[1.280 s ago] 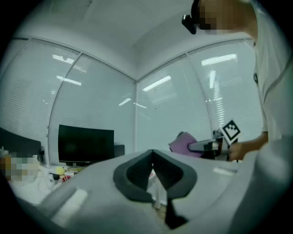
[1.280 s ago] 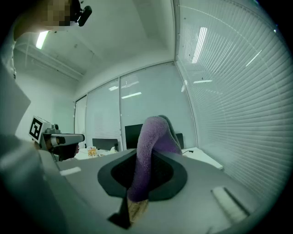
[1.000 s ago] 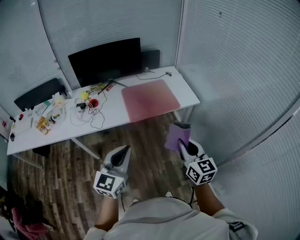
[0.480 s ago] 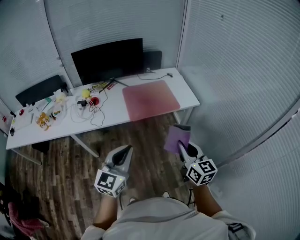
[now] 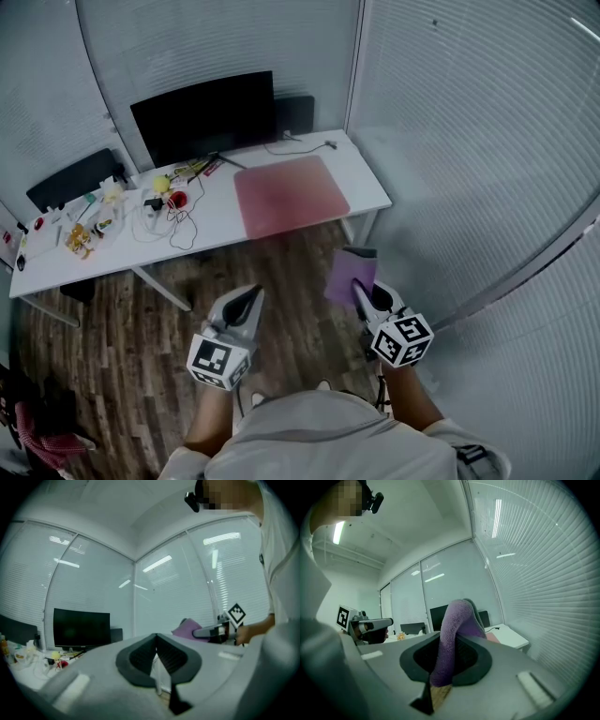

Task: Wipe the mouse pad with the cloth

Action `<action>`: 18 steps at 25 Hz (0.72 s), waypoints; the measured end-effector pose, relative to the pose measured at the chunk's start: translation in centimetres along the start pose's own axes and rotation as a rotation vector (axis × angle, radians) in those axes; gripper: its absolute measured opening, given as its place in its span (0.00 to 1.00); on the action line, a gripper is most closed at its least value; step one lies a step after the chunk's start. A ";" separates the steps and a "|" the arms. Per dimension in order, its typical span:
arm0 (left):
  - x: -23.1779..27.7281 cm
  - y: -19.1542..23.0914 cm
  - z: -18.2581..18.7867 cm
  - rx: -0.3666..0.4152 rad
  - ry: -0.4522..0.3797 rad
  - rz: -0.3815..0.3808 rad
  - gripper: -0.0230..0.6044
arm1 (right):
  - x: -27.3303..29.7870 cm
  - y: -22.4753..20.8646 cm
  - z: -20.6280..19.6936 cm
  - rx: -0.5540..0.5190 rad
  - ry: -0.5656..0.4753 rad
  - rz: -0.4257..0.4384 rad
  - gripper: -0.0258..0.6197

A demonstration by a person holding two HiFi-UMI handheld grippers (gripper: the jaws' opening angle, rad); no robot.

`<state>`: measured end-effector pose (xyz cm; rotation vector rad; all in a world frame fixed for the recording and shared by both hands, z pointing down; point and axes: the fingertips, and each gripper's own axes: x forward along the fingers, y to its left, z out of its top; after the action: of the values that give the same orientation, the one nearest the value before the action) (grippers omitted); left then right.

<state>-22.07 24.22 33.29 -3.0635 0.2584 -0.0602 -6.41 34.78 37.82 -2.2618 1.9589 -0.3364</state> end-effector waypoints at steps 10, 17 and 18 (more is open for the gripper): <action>5.0 -3.1 -2.6 0.002 0.072 -0.005 0.04 | 0.3 -6.3 -3.2 0.063 0.077 0.025 0.12; 7.7 0.6 -4.8 -0.038 0.086 0.000 0.04 | 5.0 -7.5 -4.0 0.070 0.090 0.037 0.12; 8.1 1.5 -4.9 -0.040 0.086 -0.003 0.04 | 6.0 -7.9 -3.8 0.071 0.089 0.027 0.12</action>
<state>-14.52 21.07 38.38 -3.1053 0.2634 -0.1892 0.96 30.22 43.90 -2.2105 1.9848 -0.5035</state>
